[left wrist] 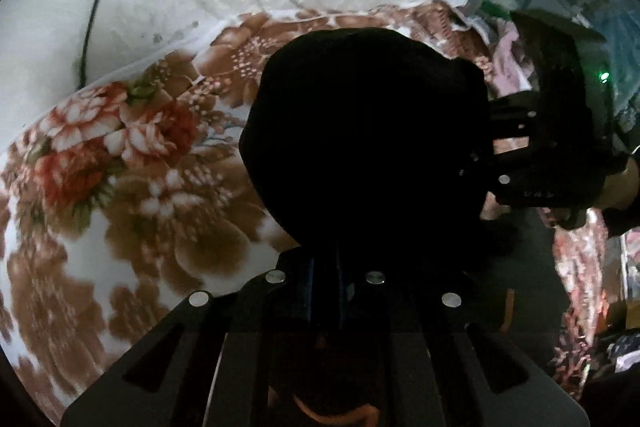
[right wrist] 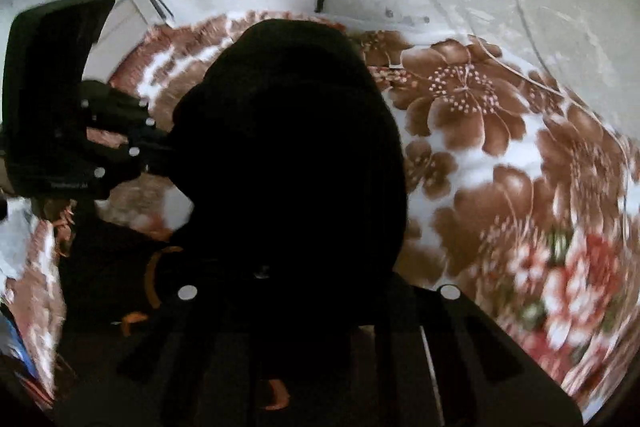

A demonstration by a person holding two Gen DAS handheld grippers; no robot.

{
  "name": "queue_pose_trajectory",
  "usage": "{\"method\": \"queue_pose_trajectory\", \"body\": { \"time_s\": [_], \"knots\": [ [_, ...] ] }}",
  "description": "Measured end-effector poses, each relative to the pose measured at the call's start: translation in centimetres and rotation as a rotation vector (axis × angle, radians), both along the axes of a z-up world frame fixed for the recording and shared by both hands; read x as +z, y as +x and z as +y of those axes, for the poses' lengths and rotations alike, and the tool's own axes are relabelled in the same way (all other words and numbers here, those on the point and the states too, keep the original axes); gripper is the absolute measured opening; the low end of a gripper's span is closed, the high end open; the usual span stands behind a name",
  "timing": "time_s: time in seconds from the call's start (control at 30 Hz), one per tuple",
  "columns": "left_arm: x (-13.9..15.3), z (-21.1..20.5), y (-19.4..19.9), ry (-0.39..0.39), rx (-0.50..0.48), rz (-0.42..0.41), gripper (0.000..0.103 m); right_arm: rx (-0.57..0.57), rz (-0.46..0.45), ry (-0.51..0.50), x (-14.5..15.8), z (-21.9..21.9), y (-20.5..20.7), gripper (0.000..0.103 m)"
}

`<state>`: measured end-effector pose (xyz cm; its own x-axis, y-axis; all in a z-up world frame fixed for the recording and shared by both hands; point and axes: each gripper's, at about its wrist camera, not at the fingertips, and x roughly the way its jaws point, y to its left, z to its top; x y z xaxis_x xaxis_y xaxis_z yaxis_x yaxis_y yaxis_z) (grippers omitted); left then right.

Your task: Fold large clothes

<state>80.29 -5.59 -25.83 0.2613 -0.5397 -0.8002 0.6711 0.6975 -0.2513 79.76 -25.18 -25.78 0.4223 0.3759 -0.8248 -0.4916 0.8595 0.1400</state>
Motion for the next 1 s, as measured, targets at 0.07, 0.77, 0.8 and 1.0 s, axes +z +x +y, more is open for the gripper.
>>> {"method": "queue_pose_trajectory", "body": {
  "time_s": [0.07, 0.77, 0.8, 1.0],
  "knots": [
    [1.6, 1.2, -3.3, -0.021, 0.002, -0.010, 0.007, 0.012, -0.024, 0.006, 1.0, 0.3, -2.7, 0.013],
    [-7.7, 2.5, -35.5, 0.064, 0.044, 0.038, 0.007, 0.176, -0.152, -0.179, -8.1, 2.3, -35.1, 0.022],
    [-8.7, 2.4, -36.3, 0.083, 0.045, 0.032, 0.007, 0.184, -0.154, -0.188, -8.8, 2.4, -36.0, 0.028],
    [-11.4, 2.9, -38.9, 0.092, 0.079, 0.037, 0.020, 0.192, -0.104, -0.160, -11.9, 1.5, -40.2, 0.066]
  ]
}}
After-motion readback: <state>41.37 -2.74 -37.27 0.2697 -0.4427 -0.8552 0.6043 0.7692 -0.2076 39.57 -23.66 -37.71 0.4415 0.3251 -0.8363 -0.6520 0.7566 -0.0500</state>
